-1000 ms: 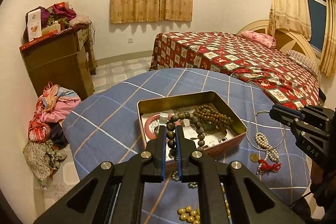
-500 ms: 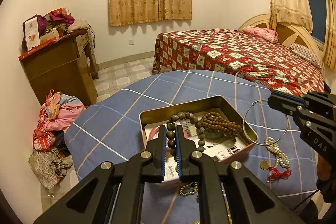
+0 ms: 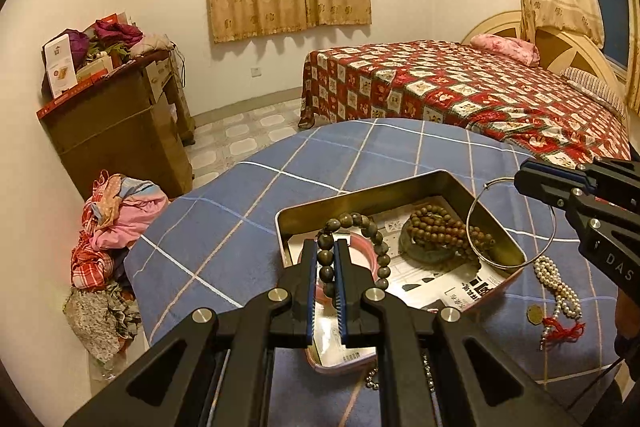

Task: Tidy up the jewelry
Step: 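Carry the dark necklace and silver bangle into the tin and open both tools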

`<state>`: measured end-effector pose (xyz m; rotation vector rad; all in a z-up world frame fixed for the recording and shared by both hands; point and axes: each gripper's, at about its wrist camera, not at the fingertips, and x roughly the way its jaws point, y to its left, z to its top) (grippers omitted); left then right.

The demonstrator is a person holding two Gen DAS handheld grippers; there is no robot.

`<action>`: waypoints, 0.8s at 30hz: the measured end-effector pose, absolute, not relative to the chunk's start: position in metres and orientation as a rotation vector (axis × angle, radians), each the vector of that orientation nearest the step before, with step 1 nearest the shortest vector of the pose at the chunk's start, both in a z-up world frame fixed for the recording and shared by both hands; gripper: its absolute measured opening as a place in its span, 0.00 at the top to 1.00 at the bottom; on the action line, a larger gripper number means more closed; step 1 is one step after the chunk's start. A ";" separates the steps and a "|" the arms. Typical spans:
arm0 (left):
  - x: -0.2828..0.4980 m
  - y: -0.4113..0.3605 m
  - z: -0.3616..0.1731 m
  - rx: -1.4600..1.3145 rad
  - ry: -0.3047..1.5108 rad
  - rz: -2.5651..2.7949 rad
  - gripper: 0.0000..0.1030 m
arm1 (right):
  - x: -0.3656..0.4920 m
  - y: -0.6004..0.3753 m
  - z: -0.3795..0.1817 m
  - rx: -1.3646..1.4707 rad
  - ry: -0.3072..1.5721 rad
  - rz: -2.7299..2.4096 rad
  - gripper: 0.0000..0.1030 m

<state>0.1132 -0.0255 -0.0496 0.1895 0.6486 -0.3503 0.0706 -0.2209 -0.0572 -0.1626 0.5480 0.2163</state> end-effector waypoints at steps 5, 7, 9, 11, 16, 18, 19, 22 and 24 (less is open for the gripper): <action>0.118 -0.029 -0.054 0.205 0.655 -0.348 0.93 | 0.077 -0.219 -0.063 -0.159 0.561 0.213 0.92; 0.120 -0.031 -0.054 0.211 0.658 -0.348 0.93 | 0.079 -0.219 -0.064 -0.151 0.567 0.214 0.92; 0.121 -0.032 -0.056 0.218 0.661 -0.347 0.93 | 0.081 -0.219 -0.066 -0.150 0.571 0.213 0.92; 0.123 -0.034 -0.058 0.226 0.665 -0.347 0.93 | 0.082 -0.218 -0.068 -0.150 0.575 0.212 0.92; 0.126 -0.038 -0.062 0.239 0.675 -0.348 0.93 | 0.085 -0.217 -0.071 -0.144 0.585 0.214 0.92; 0.128 -0.040 -0.064 0.244 0.681 -0.348 0.93 | 0.087 -0.217 -0.073 -0.134 0.591 0.216 0.92; 0.128 -0.040 -0.065 0.245 0.683 -0.348 0.93 | 0.088 -0.217 -0.074 -0.130 0.595 0.216 0.92; 0.130 -0.042 -0.069 0.252 0.692 -0.347 0.93 | 0.092 -0.217 -0.077 -0.127 0.604 0.212 0.92; 0.132 -0.042 -0.071 0.258 0.697 -0.346 0.93 | 0.094 -0.218 -0.079 -0.121 0.610 0.210 0.92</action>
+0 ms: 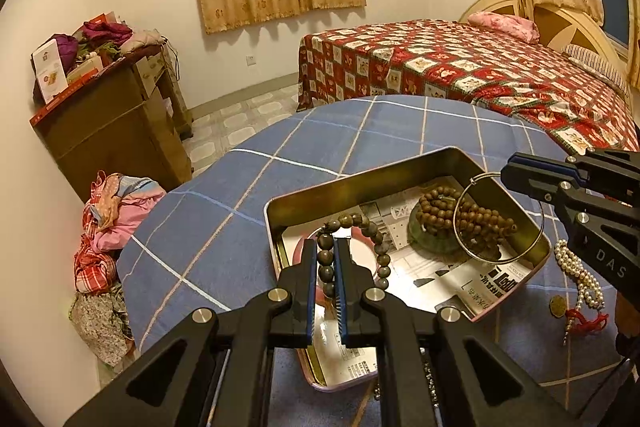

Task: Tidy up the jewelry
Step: 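Carry the dark necklace and silver bangle into the tin and open both tools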

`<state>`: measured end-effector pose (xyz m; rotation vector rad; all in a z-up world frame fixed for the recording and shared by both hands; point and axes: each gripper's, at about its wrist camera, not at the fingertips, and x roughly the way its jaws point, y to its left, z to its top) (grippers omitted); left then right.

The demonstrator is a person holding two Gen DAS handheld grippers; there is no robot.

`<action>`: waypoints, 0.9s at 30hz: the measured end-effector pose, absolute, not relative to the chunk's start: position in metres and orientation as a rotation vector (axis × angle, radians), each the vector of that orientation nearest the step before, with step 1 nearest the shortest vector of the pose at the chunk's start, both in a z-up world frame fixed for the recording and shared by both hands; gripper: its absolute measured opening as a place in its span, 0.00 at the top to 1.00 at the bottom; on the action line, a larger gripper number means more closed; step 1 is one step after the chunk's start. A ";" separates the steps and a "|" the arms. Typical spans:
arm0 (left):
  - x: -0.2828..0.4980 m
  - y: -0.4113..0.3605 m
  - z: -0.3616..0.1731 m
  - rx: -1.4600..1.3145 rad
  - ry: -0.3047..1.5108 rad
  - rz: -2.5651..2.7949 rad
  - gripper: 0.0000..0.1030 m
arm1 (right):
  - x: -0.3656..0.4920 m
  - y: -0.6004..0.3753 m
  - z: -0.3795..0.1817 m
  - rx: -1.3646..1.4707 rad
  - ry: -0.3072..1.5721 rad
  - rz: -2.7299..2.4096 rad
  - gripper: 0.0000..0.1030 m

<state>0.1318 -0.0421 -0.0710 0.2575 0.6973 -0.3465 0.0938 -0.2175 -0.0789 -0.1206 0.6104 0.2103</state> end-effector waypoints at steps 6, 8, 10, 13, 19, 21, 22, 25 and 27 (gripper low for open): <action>0.134 -0.044 -0.076 0.273 0.709 -0.348 0.93 | 0.096 -0.220 -0.084 -0.105 0.626 0.208 0.94; 0.134 -0.045 -0.078 0.278 0.709 -0.349 0.93 | 0.097 -0.220 -0.084 -0.101 0.632 0.216 0.94; 0.134 -0.046 -0.079 0.286 0.708 -0.343 0.92 | 0.098 -0.219 -0.085 -0.104 0.632 0.212 0.94; 0.135 -0.047 -0.081 0.294 0.723 -0.329 0.73 | 0.098 -0.222 -0.087 -0.093 0.640 0.206 0.73; 0.124 -0.040 -0.077 0.282 0.683 -0.307 0.27 | 0.087 -0.231 -0.087 -0.070 0.635 0.174 0.45; 0.121 -0.037 -0.077 0.280 0.686 -0.299 0.27 | 0.080 -0.234 -0.086 -0.071 0.633 0.165 0.39; 0.119 -0.034 -0.077 0.274 0.690 -0.301 0.27 | 0.076 -0.236 -0.085 -0.070 0.633 0.160 0.38; 0.108 -0.026 -0.079 0.266 0.703 -0.281 0.27 | 0.064 -0.244 -0.085 -0.064 0.635 0.144 0.36; 0.097 -0.020 -0.081 0.261 0.706 -0.268 0.27 | 0.055 -0.250 -0.087 -0.056 0.646 0.118 0.33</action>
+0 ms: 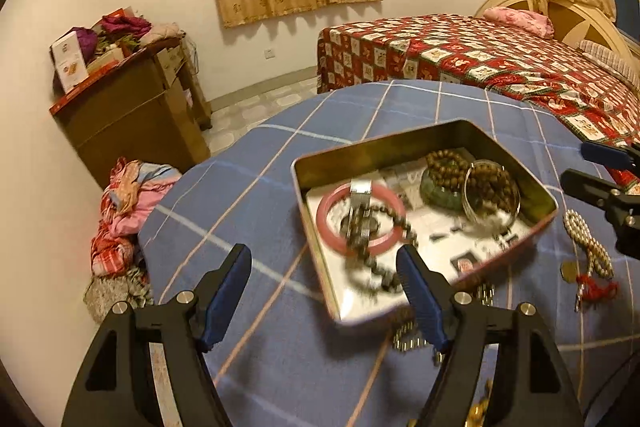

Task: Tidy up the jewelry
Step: 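Grasp the gold bead necklace with the left tool while the right tool grasps the pearl necklace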

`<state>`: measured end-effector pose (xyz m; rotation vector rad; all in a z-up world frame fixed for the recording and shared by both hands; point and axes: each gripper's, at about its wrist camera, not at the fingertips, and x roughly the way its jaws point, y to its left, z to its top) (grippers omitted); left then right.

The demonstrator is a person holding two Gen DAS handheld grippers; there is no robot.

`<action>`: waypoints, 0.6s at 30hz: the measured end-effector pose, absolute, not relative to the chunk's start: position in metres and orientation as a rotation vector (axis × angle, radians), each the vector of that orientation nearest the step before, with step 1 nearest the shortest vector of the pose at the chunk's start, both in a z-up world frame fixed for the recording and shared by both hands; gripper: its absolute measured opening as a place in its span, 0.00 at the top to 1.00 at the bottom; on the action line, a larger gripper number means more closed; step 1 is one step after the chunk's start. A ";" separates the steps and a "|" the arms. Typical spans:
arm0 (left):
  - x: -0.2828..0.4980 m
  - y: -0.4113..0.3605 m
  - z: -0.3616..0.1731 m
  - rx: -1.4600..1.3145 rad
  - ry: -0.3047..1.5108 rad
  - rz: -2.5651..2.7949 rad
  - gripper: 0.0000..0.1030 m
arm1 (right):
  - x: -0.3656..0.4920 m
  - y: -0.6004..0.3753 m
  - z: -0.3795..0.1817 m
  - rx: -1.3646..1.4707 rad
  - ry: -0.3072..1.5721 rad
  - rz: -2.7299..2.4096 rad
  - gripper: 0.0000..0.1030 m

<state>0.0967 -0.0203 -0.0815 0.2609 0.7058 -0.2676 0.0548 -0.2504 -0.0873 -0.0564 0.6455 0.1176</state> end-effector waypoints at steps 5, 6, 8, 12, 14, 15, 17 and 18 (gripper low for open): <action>0.067 -0.011 -0.088 0.239 0.735 -0.245 0.27 | 0.025 -0.262 -0.100 -0.048 0.677 0.074 0.31; 0.060 -0.010 -0.090 0.235 0.740 -0.245 0.27 | 0.017 -0.264 -0.103 -0.048 0.683 0.073 0.31; 0.046 -0.010 -0.093 0.222 0.762 -0.250 0.27 | 0.005 -0.269 -0.108 -0.059 0.691 0.063 0.28; 0.024 -0.020 -0.096 0.221 0.784 -0.277 0.27 | -0.008 -0.277 -0.114 -0.068 0.706 0.035 0.26; 0.015 -0.026 -0.096 0.217 0.795 -0.300 0.27 | -0.012 -0.280 -0.117 -0.070 0.713 0.014 0.26; 0.011 -0.029 -0.094 0.220 0.793 -0.308 0.27 | -0.014 -0.281 -0.118 -0.069 0.715 0.012 0.26; 0.003 -0.032 -0.092 0.222 0.785 -0.306 0.27 | -0.020 -0.281 -0.118 -0.074 0.706 0.007 0.23; 0.000 -0.035 -0.092 0.224 0.790 -0.320 0.27 | -0.023 -0.282 -0.118 -0.077 0.703 0.007 0.21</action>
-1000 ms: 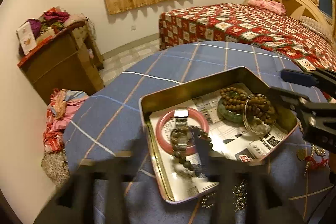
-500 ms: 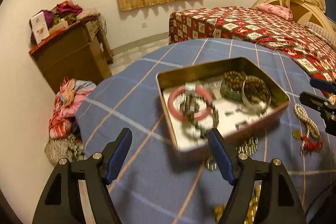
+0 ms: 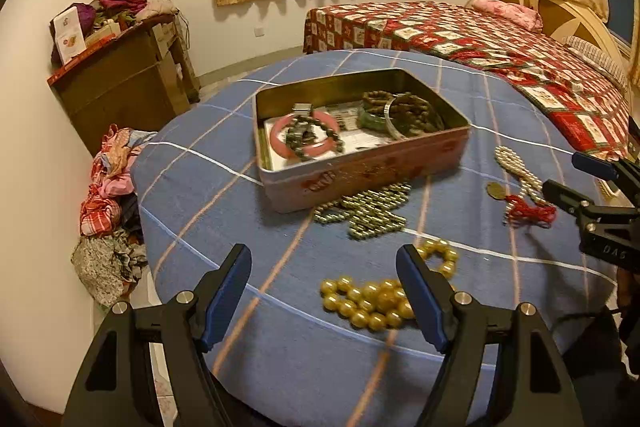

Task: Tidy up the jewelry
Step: 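Grasp the gold bead necklace with the left tool while the right tool grasps the pearl necklace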

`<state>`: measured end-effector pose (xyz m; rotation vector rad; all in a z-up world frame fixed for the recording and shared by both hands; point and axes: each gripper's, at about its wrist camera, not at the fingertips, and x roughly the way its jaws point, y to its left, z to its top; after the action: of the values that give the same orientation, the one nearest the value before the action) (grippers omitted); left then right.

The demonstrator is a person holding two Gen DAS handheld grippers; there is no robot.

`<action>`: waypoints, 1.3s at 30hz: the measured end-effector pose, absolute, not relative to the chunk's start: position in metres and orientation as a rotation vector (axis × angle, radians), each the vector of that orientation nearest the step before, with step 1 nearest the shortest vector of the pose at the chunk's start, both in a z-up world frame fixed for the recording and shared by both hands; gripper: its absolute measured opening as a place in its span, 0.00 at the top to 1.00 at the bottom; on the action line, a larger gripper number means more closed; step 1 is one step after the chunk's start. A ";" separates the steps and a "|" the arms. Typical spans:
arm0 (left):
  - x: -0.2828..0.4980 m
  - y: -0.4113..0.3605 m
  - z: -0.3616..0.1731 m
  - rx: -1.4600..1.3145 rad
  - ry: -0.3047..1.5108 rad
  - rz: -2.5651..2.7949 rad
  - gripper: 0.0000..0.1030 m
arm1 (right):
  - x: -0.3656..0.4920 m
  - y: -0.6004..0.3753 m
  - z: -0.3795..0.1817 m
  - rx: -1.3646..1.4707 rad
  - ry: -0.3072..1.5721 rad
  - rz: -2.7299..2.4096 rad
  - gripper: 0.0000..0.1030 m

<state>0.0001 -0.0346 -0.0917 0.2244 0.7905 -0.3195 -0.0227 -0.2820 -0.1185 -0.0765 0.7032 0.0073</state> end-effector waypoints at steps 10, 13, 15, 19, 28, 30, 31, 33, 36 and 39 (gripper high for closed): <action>-0.003 -0.054 -0.112 0.259 0.852 -0.363 0.27 | -0.029 -0.281 -0.121 -0.101 0.687 -0.014 0.17; 0.000 -0.058 -0.121 0.273 0.880 -0.378 0.27 | -0.026 -0.282 -0.128 -0.101 0.700 -0.022 0.17; 0.001 -0.057 -0.125 0.287 0.869 -0.367 0.25 | -0.025 -0.284 -0.131 -0.097 0.709 -0.027 0.17; 0.012 -0.043 -0.126 0.264 0.851 -0.312 0.22 | -0.026 -0.287 -0.134 -0.094 0.714 -0.032 0.17; 0.034 -0.020 -0.132 0.207 0.840 -0.285 0.22 | -0.024 -0.300 -0.136 -0.063 0.715 -0.066 0.16; 0.035 -0.020 -0.132 0.211 0.833 -0.289 0.22 | -0.022 -0.304 -0.138 -0.048 0.722 -0.073 0.16; 0.036 -0.021 -0.133 0.213 0.830 -0.293 0.22 | -0.022 -0.306 -0.139 -0.040 0.724 -0.075 0.16; 0.036 -0.021 -0.133 0.213 0.826 -0.305 0.33 | -0.021 -0.308 -0.139 -0.035 0.726 -0.077 0.16; 0.037 -0.025 -0.134 0.221 0.831 -0.326 0.48 | -0.017 -0.309 -0.139 -0.030 0.727 -0.072 0.17; 0.037 -0.027 -0.134 0.220 0.831 -0.346 0.57 | -0.011 -0.308 -0.139 -0.030 0.732 -0.059 0.24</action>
<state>0.0373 -0.0274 -0.1340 0.2200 0.8311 -0.3462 -0.0109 -0.3081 -0.1390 -0.0300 0.7318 -0.0589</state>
